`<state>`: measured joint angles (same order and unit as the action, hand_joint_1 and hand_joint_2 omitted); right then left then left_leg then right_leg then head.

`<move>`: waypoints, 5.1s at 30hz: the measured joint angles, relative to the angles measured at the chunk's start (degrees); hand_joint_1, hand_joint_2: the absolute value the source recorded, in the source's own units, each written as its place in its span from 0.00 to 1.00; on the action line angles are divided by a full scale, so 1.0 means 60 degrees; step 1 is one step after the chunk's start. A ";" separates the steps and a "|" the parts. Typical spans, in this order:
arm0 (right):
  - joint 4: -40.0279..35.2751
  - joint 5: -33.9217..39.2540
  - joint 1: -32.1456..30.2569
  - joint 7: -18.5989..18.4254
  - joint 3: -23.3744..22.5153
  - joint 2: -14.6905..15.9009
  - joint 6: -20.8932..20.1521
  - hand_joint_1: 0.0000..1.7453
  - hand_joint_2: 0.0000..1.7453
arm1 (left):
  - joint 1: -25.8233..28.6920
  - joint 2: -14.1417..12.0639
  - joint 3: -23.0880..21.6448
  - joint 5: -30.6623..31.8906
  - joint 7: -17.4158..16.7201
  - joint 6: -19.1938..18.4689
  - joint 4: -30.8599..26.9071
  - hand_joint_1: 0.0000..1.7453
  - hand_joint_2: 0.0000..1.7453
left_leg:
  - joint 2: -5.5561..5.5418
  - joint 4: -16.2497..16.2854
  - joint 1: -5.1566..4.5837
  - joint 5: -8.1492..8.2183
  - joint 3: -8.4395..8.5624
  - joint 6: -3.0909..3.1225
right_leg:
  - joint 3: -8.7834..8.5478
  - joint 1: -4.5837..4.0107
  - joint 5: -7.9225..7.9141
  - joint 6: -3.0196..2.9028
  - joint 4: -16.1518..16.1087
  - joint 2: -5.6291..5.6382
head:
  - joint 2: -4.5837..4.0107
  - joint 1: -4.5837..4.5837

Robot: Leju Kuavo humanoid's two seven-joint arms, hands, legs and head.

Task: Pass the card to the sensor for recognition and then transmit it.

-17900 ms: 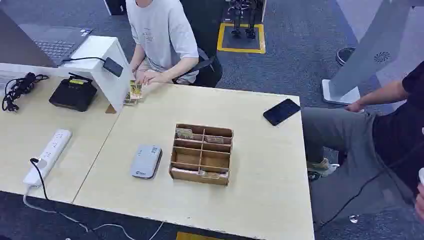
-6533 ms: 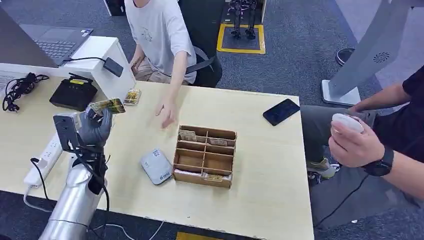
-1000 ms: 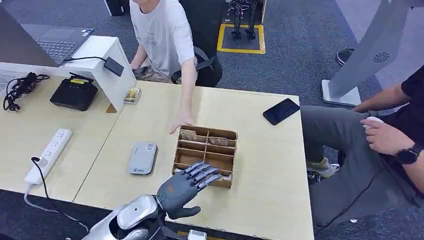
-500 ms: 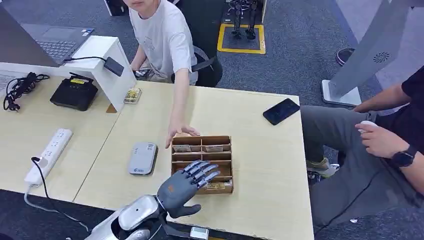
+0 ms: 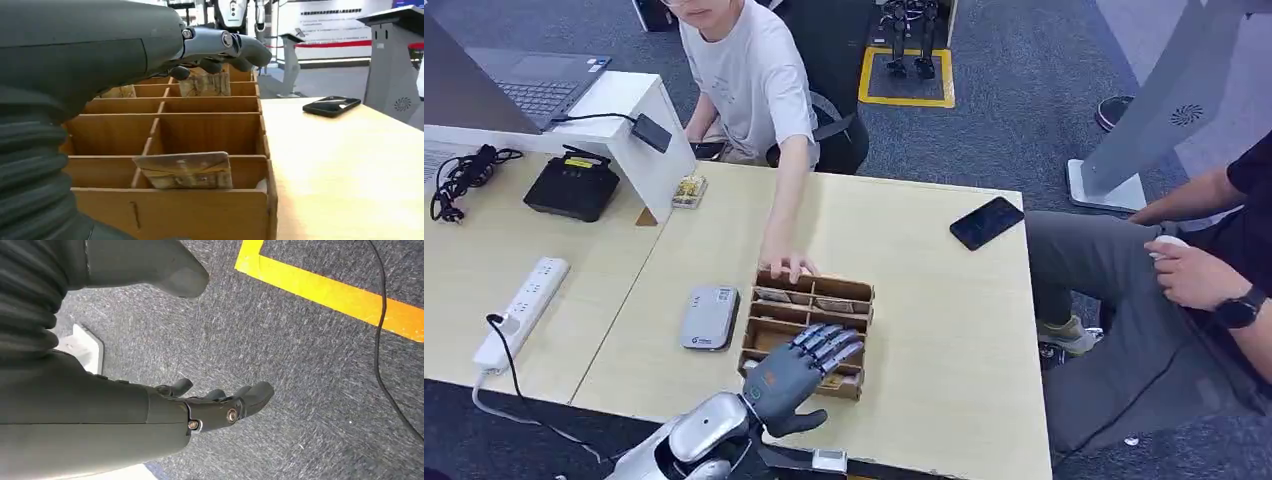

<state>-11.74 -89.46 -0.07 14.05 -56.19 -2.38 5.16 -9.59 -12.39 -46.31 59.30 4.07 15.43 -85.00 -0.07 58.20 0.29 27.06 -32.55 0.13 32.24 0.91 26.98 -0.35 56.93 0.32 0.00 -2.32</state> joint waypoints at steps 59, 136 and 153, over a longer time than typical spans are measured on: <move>-0.0142 -0.0091 -0.0053 0.0044 -0.0219 -0.0149 0.0106 0.00 1.00 | 0.0376 0.0306 0.0645 -0.0022 -0.0266 0.0317 0.0095 0.00 1.00 | 0.0000 0.0000 0.0001 -0.0003 -0.0001 -0.0004 | 0.0000 0.0000 0.0000 0.0000 0.0001 0.0000 | 0.0000 0.0003; -0.0488 -0.0091 -0.0125 0.0262 -0.0481 -0.0189 0.0040 0.00 1.00 | 0.0378 0.0058 0.0645 -0.1210 0.0339 -0.0769 0.0033 1.00 1.00 | 0.0000 -0.0001 0.0001 -0.0003 0.0002 -0.0004 | -0.0001 0.0000 0.0000 0.0000 0.0001 0.0001 | 0.0000 0.0003; -0.0415 -0.0091 -0.0085 0.0543 -0.0488 -0.0182 0.0080 0.00 1.00 | -0.1729 -0.1838 0.2128 -0.5546 0.1293 -0.2610 -0.1203 1.00 1.00 | -0.0004 0.0000 0.0053 -0.0048 -0.0008 -0.0063 | 0.0012 -0.0040 -0.0032 -0.0049 0.0007 -0.0003 | 0.0000 0.0003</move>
<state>-14.23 -90.01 -0.58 17.31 -59.12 -3.48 5.64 -19.96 -23.42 -33.54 26.02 11.82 -0.23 -92.22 -0.09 58.20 0.61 26.78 -32.59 -0.25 32.31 0.67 26.78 -0.64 56.97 0.31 0.00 -2.29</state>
